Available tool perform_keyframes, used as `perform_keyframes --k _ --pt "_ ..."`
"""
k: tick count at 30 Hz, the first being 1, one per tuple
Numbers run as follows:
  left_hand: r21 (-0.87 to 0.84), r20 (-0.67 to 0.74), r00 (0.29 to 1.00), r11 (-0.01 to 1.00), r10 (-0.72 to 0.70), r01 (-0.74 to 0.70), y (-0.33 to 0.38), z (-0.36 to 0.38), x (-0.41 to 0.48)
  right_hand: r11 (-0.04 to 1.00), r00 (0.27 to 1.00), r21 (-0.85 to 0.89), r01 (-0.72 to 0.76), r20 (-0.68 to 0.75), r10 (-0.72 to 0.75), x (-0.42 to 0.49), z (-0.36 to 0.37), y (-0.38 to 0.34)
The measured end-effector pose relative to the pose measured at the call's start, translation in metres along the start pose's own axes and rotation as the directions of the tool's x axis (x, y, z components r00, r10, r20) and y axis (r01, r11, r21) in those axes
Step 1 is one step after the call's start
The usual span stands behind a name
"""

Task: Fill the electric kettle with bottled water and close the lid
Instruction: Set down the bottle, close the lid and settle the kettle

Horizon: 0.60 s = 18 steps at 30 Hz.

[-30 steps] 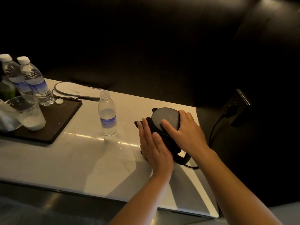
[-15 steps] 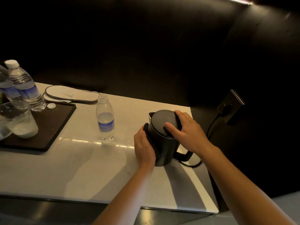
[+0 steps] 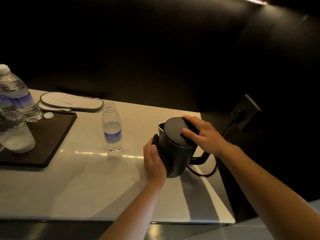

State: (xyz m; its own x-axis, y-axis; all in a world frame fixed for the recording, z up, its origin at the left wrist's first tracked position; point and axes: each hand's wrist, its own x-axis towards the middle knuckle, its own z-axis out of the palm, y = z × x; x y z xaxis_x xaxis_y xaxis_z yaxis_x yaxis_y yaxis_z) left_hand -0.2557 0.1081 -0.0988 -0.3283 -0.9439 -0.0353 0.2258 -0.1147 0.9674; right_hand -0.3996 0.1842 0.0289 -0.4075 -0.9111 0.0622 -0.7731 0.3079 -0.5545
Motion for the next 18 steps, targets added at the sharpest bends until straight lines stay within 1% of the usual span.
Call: perform_keyframes --k 2,3,4,7,10,11,13,14,16,18 --pt "-0.025 0.057 0.988 0.989 -0.145 0.147 0.000 -0.005 0.017 1.000 1.000 0.004 0.004 0.005 -0.004 0.001 -0.001 0.000" --pt "-0.034 0.092 0.977 0.980 -0.194 0.197 0.003 -0.004 0.023 1.000 1.000 0.004 0.006 0.005 -0.006 0.002 -0.001 0.000" --pt "-0.037 0.126 0.972 0.978 -0.200 0.207 0.010 -0.002 0.025 1.000 1.000 0.005 0.006 0.004 -0.006 0.003 -0.002 0.000" --pt "-0.082 0.185 0.977 0.989 -0.109 0.125 0.035 0.008 0.018 1.000 1.000 0.016 -0.006 0.014 0.006 0.006 -0.005 0.000" --pt "-0.163 0.255 0.966 0.982 -0.052 0.096 0.046 0.007 0.022 1.000 0.999 0.007 -0.021 0.032 0.020 0.007 -0.006 0.000" --pt "-0.163 0.286 0.956 0.981 -0.057 0.107 0.046 0.004 0.028 1.000 0.999 0.001 -0.025 0.037 0.025 0.008 -0.005 0.000" --pt "-0.130 0.379 0.918 0.976 -0.115 0.176 0.045 -0.002 0.042 1.000 0.999 -0.006 -0.030 0.041 0.031 0.009 -0.005 -0.001" --pt "-0.099 0.430 0.888 0.969 -0.163 0.226 0.042 -0.004 0.050 1.000 0.999 -0.011 -0.028 0.039 0.029 0.009 -0.004 -0.002" --pt "-0.013 0.525 0.806 0.944 -0.273 0.329 0.039 -0.007 0.064 0.999 0.999 -0.030 -0.020 0.028 0.021 0.010 -0.004 -0.003" --pt "0.092 0.515 0.765 0.912 -0.388 0.400 0.036 -0.007 0.076 0.998 1.000 -0.060 -0.016 0.008 0.016 0.009 -0.003 -0.003"
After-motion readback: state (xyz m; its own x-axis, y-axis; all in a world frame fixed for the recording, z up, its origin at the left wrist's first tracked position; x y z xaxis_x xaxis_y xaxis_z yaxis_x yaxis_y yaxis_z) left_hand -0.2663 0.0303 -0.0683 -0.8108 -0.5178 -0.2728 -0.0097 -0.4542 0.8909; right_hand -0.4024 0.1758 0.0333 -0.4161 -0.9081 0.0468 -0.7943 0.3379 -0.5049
